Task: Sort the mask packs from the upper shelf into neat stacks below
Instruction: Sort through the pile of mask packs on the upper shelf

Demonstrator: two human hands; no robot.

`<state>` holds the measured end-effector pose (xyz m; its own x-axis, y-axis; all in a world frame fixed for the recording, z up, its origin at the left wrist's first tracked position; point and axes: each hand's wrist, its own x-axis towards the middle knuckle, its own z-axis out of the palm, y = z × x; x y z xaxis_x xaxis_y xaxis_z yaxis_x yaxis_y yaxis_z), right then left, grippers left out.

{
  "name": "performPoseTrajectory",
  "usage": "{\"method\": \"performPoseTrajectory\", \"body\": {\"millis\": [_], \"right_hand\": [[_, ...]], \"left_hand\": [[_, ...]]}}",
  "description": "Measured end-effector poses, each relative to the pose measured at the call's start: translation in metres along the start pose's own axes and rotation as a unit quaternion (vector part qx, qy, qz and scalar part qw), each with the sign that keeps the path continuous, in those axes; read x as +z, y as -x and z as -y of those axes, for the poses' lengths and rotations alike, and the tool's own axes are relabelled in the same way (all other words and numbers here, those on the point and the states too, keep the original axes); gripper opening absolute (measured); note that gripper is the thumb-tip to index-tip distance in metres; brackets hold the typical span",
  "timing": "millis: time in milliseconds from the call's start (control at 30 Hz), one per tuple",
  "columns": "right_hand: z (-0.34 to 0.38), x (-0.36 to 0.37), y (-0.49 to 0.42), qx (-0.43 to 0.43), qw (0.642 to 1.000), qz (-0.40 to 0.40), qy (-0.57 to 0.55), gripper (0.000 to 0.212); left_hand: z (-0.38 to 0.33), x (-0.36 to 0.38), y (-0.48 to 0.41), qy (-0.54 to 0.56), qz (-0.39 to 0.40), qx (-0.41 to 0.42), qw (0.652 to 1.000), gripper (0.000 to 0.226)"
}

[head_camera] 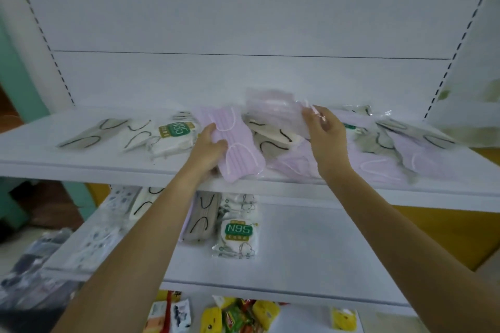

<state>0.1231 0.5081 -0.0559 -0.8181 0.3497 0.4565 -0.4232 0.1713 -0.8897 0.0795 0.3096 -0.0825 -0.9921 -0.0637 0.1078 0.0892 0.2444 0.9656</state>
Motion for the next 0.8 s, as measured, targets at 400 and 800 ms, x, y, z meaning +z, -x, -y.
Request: {"method": "performPoseTrajectory", "body": {"millis": [400, 800], "right_hand": [[-0.03, 0.0, 0.036, -0.106, 0.885, 0.307, 0.333, 0.051], [-0.053, -0.107, 0.022, -0.056, 0.82, 0.283, 0.495, 0.048]], "left_hand": [[-0.012, 0.01, 0.006, 0.01, -0.027, 0.021, 0.999, 0.057], [-0.027, 0.069, 0.028, -0.035, 0.017, 0.107, 0.994, 0.064]]}}
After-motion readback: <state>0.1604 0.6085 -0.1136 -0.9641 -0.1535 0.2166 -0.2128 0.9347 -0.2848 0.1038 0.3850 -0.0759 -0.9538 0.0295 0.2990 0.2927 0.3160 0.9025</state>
